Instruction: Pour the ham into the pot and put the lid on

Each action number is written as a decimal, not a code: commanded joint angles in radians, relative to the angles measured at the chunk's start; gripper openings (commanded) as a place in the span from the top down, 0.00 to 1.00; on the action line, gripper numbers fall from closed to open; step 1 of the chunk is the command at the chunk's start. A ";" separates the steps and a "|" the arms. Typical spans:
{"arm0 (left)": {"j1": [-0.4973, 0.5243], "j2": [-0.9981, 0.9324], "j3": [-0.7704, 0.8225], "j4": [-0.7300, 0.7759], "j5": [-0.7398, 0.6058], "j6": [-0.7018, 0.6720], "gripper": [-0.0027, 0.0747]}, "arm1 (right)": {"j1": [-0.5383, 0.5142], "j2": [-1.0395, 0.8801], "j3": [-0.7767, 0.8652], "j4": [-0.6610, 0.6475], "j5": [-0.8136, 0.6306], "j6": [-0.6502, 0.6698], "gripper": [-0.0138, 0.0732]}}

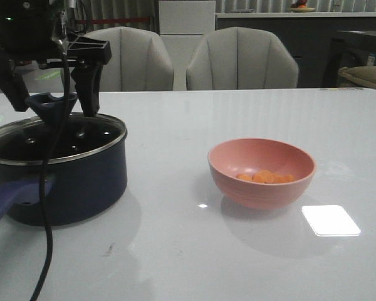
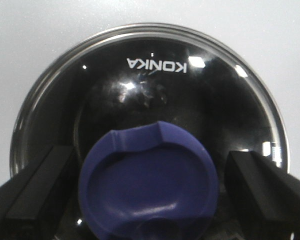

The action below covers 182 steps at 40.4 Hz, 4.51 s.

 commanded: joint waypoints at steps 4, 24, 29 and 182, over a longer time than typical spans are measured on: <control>0.000 -0.042 -0.034 0.012 -0.025 -0.017 0.23 | -0.005 -0.022 -0.004 -0.013 -0.084 -0.002 0.66; 0.000 -0.055 -0.034 0.020 -0.021 -0.017 0.62 | -0.005 -0.022 -0.004 -0.013 -0.084 -0.002 0.66; 0.000 -0.091 -0.034 0.054 -0.021 -0.017 0.62 | -0.005 -0.022 -0.004 -0.013 -0.084 -0.002 0.66; 0.100 -1.692 1.122 -0.289 -0.722 0.500 0.28 | -0.006 -0.021 -0.004 -0.013 -0.123 -0.002 0.66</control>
